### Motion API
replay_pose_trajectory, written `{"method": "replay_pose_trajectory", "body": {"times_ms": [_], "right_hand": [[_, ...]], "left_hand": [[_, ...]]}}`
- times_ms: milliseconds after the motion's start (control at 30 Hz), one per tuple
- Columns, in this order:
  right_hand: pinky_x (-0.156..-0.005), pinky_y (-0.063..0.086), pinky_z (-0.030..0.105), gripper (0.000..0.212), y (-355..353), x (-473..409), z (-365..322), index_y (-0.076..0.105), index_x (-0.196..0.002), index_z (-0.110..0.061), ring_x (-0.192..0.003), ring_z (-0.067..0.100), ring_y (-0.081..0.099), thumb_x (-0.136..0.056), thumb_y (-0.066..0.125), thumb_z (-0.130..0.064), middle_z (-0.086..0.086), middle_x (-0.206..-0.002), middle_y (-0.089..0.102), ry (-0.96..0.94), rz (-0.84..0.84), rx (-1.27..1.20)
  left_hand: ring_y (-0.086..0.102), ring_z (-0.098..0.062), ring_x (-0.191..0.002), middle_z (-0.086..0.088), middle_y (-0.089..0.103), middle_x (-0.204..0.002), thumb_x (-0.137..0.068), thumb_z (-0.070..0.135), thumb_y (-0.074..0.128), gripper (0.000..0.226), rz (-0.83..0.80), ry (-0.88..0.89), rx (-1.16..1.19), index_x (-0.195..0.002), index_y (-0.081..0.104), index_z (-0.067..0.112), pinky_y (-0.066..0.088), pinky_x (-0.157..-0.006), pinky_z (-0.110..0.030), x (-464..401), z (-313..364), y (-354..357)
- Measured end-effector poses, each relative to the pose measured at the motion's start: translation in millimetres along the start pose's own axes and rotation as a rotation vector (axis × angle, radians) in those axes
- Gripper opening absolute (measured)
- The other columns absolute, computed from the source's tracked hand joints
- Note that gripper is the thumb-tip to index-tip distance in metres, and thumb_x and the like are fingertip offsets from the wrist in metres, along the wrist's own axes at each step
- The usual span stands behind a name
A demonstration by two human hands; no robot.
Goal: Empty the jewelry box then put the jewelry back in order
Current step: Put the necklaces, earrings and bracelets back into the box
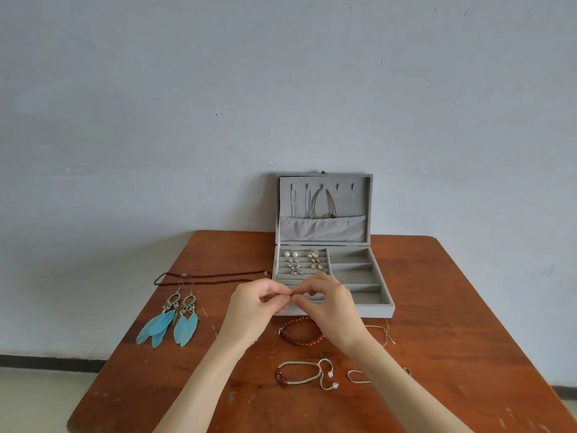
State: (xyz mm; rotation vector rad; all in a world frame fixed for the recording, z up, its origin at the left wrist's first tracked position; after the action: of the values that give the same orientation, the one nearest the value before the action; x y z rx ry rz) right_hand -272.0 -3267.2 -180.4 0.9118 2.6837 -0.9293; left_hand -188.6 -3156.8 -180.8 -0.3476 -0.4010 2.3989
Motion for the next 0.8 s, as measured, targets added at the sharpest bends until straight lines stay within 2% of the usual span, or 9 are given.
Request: {"method": "replay_pose_trajectory", "body": {"times_ms": [100,333,467,633,800], "right_hand": [[-0.079,0.038,0.009,0.005,-4.3,0.2,-0.6,0.071,-0.083,-0.018,-0.089,0.006,0.05,-0.081,0.068,-0.015,-0.018,-0.083,0.055,-0.05,0.036,0.045],[-0.082,0.043,0.027,0.002,-13.7,-1.4,9.2,0.064,-0.082,-0.013,-0.087,0.012,0.05,-0.084,0.063,-0.015,-0.009,-0.085,0.058,-0.1,0.112,0.18],[-0.08,0.043,0.029,0.004,-19.6,-9.8,18.5,0.065,-0.083,-0.013,-0.085,0.013,0.049,-0.084,0.062,-0.013,-0.006,-0.084,0.059,-0.091,0.118,0.217],[-0.081,0.044,0.032,0.004,-26.1,-21.3,29.3,0.067,-0.082,-0.011,-0.084,0.012,0.048,-0.083,0.063,-0.012,-0.003,-0.084,0.061,-0.068,0.142,0.232],[-0.084,0.043,0.034,0.004,-32.3,-23.9,41.6,0.068,-0.082,-0.011,-0.086,0.012,0.048,-0.081,0.068,-0.015,-0.002,-0.087,0.064,-0.066,0.156,0.283]], "left_hand": [[0.068,-0.006,-0.068,0.004,0.072,-0.072,-0.082,0.01,0.067,0.018,-0.001,-0.016,0.026,-0.078,0.069,0.027,0.049,-0.06,-0.009,-2.0,1.0,4.2],[0.067,-0.007,-0.069,0.003,0.072,-0.075,-0.083,0.014,0.066,0.016,0.0,-0.051,0.046,-0.082,0.07,0.029,0.05,-0.068,-0.014,-14.5,2.0,20.6],[0.067,-0.005,-0.071,0.005,0.072,-0.08,-0.086,0.013,0.061,0.019,-0.026,-0.045,0.002,-0.092,0.071,0.028,0.05,-0.069,-0.011,-24.3,2.2,29.9],[0.064,-0.003,-0.065,0.0,0.072,-0.076,-0.085,0.009,0.061,0.021,-0.036,-0.028,-0.016,-0.091,0.072,0.026,0.049,-0.066,-0.008,-38.9,5.3,45.1],[0.065,-0.006,-0.066,-0.004,0.072,-0.076,-0.084,0.007,0.061,0.019,-0.024,-0.054,0.044,-0.094,0.073,0.018,0.051,-0.068,-0.011,-48.9,0.6,57.1]]}}
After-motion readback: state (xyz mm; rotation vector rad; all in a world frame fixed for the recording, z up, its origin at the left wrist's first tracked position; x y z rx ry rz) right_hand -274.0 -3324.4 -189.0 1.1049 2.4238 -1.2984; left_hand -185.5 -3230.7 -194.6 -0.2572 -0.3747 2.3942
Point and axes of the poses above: each hand's wrist, its own x-axis away from the middle knuckle, its own y-axis out of the palm, z = x × y, the point moved 7 cm from there along -x, towards the middle knuckle
